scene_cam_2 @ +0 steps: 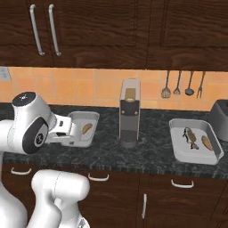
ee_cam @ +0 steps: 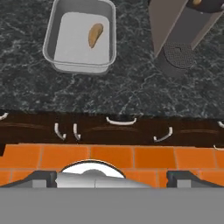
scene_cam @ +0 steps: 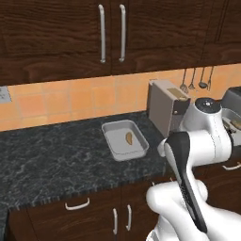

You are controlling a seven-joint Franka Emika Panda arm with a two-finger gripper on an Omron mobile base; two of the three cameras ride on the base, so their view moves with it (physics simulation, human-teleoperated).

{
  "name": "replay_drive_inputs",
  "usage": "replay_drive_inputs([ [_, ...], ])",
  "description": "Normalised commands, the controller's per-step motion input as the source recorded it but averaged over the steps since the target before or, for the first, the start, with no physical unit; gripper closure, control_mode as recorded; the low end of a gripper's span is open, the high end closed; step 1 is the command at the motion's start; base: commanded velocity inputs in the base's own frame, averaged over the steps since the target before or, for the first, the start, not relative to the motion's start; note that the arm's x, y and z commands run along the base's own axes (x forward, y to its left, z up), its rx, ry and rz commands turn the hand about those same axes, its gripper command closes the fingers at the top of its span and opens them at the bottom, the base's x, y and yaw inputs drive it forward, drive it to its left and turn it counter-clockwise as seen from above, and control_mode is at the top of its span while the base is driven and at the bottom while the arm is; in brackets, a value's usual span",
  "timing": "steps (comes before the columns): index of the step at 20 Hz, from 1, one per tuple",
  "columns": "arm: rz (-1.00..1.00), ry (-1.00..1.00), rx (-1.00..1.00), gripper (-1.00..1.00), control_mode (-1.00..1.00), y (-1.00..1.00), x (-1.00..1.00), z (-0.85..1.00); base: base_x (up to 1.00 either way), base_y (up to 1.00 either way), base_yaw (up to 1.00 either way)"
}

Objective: Place one sweet potato and one fish in each tupperware on the nearby counter, to pack two identical lunches.

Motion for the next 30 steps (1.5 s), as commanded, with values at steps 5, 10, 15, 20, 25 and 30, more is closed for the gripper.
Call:
replay_drive_inputs([
  [5, 0.00, 0.00, 0.00, -1.00, 1.00, 0.00, 0.00, 0.00, -0.82, -0.95, -0.27],
  [10, 0.00, 0.00, 0.00, -1.00, 1.00, 0.00, 0.00, 0.00, -0.30, -1.00, -0.29],
  [15, 0.00, 0.00, 0.00, -1.00, 1.00, 0.00, 0.00, 0.00, -0.08, -1.00, -0.28],
  [20, 0.00, 0.00, 0.00, -1.00, 1.00, 0.00, 0.00, 0.00, -0.02, -1.00, -0.27],
  [25, 0.00, 0.00, 0.00, -1.00, 1.00, 0.00, 0.00, 0.00, -0.05, -1.00, -0.25],
  [30, 0.00, 0.00, 0.00, -1.00, 1.00, 0.00, 0.00, 0.00, -0.15, -0.97, -0.20],
])
